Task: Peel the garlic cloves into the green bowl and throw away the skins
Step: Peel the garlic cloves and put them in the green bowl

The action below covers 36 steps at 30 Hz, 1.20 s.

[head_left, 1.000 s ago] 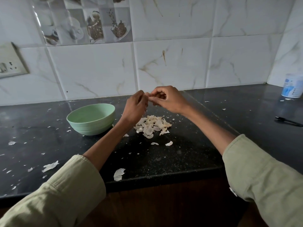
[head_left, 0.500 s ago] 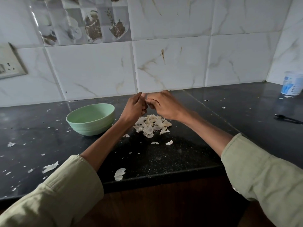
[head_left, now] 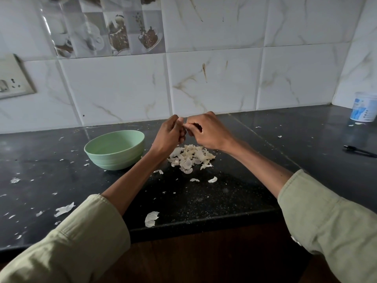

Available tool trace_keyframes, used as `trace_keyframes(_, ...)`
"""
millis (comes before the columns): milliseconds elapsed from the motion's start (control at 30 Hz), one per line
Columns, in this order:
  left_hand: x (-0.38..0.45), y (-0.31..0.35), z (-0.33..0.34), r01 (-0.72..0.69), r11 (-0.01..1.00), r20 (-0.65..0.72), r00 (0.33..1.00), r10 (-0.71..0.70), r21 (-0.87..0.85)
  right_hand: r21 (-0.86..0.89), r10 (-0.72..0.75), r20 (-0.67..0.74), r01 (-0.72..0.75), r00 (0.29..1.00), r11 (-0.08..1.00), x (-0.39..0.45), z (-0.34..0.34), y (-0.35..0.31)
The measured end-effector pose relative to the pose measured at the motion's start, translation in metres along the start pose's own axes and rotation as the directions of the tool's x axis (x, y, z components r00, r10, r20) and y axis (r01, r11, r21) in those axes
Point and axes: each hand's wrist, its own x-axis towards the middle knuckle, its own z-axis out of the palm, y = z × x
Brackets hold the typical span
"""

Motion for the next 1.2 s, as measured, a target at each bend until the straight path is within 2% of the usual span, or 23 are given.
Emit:
trace_keyframes(167, 0.0, 0.001, 0.012, -0.02, 0.982, -0.176, 0.983, 0.055, 0.19, -0.001, -0.007, -0.028, 0.007, 1.0, 1.0, 0.0, 0.002, -0.005)
trace_keyframes(367, -0.004, 0.004, 0.017, -0.031, 0.958, -0.309, 0.943, 0.123, 0.287, -0.077, -0.04, -0.09, 0.034, 0.995, 0.996, -0.001, 0.006, -0.012)
trace_keyframes(500, -0.004, 0.003, 0.017, -0.012, 0.944, -0.367, 0.919, 0.14, 0.33, -0.113, -0.079, -0.109, 0.066, 0.991, 0.991, -0.003, 0.007, -0.017)
trace_keyframes(633, -0.003, 0.006, 0.018, -0.01, 0.968, -0.401, 0.909, 0.114, 0.251, -0.039, -0.003, -0.15, -0.002, 0.989, 0.999, -0.003, 0.012, -0.019)
trace_keyframes(700, 0.0, 0.006, 0.013, -0.01, 0.988, -0.388, 0.919, 0.071, 0.155, 0.066, 0.042, -0.149, -0.033, 0.988, 0.997, 0.0, 0.01, -0.016)
trace_keyframes(767, 0.001, 0.007, 0.007, -0.024, 0.996, -0.351, 0.935, 0.054, 0.089, 0.164, 0.082, -0.087, -0.067, 0.993, 0.984, 0.002, 0.004, -0.011)
trace_keyframes(833, 0.0, 0.007, 0.004, -0.05, 0.997, -0.326, 0.943, 0.066, 0.057, 0.193, 0.107, -0.026, -0.1, 0.994, 0.976, 0.004, -0.001, -0.009)
trace_keyframes(967, 0.0, 0.005, 0.002, -0.066, 0.993, -0.252, 0.964, 0.088, 0.092, 0.11, 0.124, -0.024, -0.12, 0.992, 0.987, 0.003, 0.001, -0.006)
trace_keyframes(1200, 0.001, 0.001, 0.004, -0.087, 0.99, -0.133, 0.986, 0.102, 0.112, 0.292, 0.134, 0.098, -0.157, 0.986, 0.943, 0.005, -0.003, -0.005)
